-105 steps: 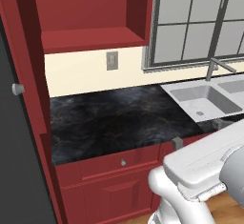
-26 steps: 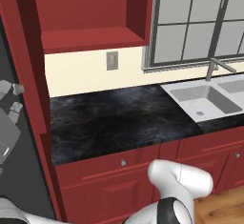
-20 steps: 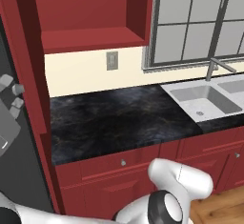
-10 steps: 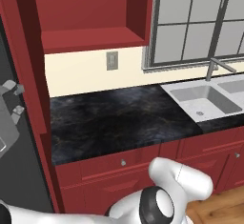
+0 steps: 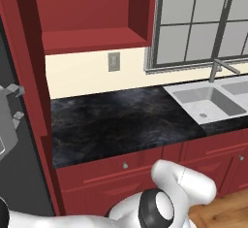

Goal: Close all open cabinet doors.

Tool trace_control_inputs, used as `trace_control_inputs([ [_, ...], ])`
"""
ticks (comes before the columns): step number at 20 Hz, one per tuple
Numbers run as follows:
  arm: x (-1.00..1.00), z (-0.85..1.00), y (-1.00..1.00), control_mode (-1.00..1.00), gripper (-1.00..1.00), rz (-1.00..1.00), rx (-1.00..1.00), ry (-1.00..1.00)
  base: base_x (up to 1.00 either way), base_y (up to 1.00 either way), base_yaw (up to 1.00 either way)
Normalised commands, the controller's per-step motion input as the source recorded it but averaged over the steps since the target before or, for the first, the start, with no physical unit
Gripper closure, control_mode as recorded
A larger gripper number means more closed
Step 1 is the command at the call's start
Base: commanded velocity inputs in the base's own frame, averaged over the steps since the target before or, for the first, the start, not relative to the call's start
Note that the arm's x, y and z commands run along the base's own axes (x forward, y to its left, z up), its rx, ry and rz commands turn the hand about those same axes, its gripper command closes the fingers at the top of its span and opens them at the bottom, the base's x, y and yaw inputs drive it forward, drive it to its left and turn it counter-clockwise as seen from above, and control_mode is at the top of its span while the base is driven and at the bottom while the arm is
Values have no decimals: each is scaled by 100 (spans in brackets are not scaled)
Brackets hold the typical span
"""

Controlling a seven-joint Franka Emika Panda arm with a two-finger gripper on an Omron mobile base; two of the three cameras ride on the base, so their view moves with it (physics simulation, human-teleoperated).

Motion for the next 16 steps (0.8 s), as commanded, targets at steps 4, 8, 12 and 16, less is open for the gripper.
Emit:
trace_control_inputs([
  [4, 37, -28, 2, -100, -100, 6, 0, 5, 0, 0, 0],
  [8, 41, -23, 0, -100, -100, 4, 0, 2, 0, 0, 0],
  [12, 58, -13, -20, -100, -100, 0, 0, 1, 0, 0, 0],
  [16, 73, -5, -46, -100, -100, 0, 3, 4, 0, 0, 0],
])
